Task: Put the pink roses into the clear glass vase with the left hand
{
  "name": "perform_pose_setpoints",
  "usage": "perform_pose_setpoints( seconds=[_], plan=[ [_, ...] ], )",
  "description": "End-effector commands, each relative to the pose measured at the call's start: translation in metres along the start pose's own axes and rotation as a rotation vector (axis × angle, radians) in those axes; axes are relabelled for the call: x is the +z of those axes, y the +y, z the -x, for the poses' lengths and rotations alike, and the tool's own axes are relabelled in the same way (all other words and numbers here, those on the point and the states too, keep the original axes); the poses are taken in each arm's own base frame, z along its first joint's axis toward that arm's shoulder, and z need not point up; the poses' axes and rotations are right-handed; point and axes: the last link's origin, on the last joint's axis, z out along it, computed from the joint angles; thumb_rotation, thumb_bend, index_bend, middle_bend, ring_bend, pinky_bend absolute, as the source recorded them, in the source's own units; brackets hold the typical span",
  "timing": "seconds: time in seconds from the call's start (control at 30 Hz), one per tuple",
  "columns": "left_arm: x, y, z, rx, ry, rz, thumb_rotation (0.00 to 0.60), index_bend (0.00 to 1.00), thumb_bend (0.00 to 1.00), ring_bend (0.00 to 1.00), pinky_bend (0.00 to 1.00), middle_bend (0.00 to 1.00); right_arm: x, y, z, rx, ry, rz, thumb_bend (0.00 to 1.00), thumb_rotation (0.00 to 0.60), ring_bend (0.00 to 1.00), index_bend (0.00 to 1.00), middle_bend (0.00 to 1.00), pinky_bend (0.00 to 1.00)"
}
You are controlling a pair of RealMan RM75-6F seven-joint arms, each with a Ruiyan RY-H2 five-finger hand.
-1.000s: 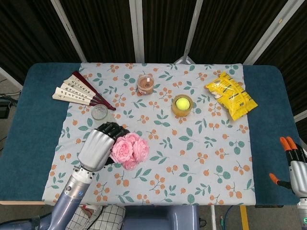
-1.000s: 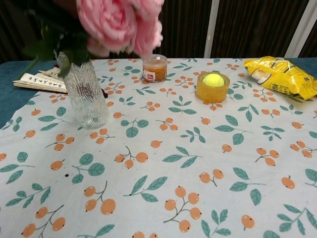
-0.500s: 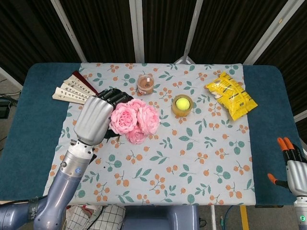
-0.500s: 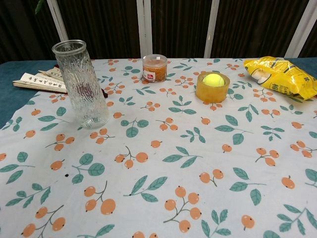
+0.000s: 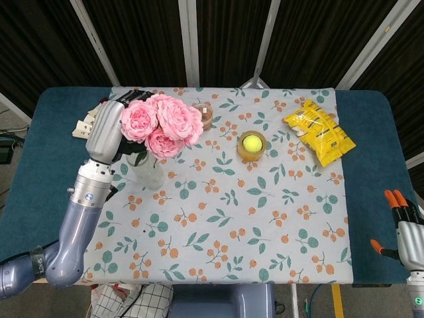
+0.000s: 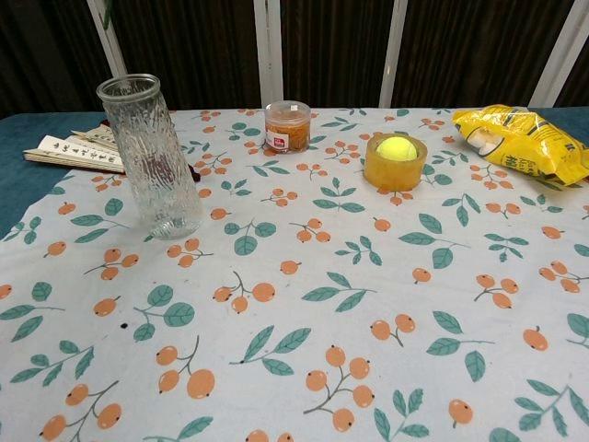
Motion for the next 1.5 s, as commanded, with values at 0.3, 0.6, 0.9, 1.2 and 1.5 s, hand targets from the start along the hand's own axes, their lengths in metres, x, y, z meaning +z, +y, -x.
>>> perform_pose_setpoints(
  seconds=[0.3, 0.6, 0.9, 1.2, 1.5],
  plan=[
    [-0.006, -0.038, 0.023, -0.193, -0.049, -0.067, 0.6, 0.45, 0.41, 0.36, 0.47, 0.45, 0.0, 0.001, -0.001, 0.014, 0.0, -0.001, 0.19, 0.6, 0.04, 0.04, 0.04, 0.3],
    [-0.013, -0.05, 0.032, -0.229, -0.062, -0.09, 0.6, 0.45, 0.41, 0.36, 0.47, 0.45, -0.002, 0.001, -0.003, 0.02, 0.003, -0.003, 0.19, 0.6, 0.04, 0.04, 0.04, 0.3],
    [-0.015, -0.065, 0.027, -0.246, -0.027, -0.114, 0.6, 0.45, 0.41, 0.35, 0.46, 0.43, -0.002, 0.002, -0.004, 0.028, 0.006, -0.008, 0.19, 0.6, 0.04, 0.04, 0.04, 0.3],
    [-0.022, -0.091, 0.021, -0.249, -0.034, -0.173, 0.6, 0.45, 0.38, 0.34, 0.45, 0.42, -0.003, 0.0, -0.003, 0.033, -0.005, -0.017, 0.19, 0.6, 0.04, 0.04, 0.04, 0.3],
    [-0.032, -0.111, 0.023, -0.232, -0.095, -0.199, 0.6, 0.36, 0.27, 0.19, 0.33, 0.28, -0.003, 0.0, -0.003, 0.032, -0.001, -0.015, 0.19, 0.6, 0.04, 0.04, 0.04, 0.3]
  ],
)
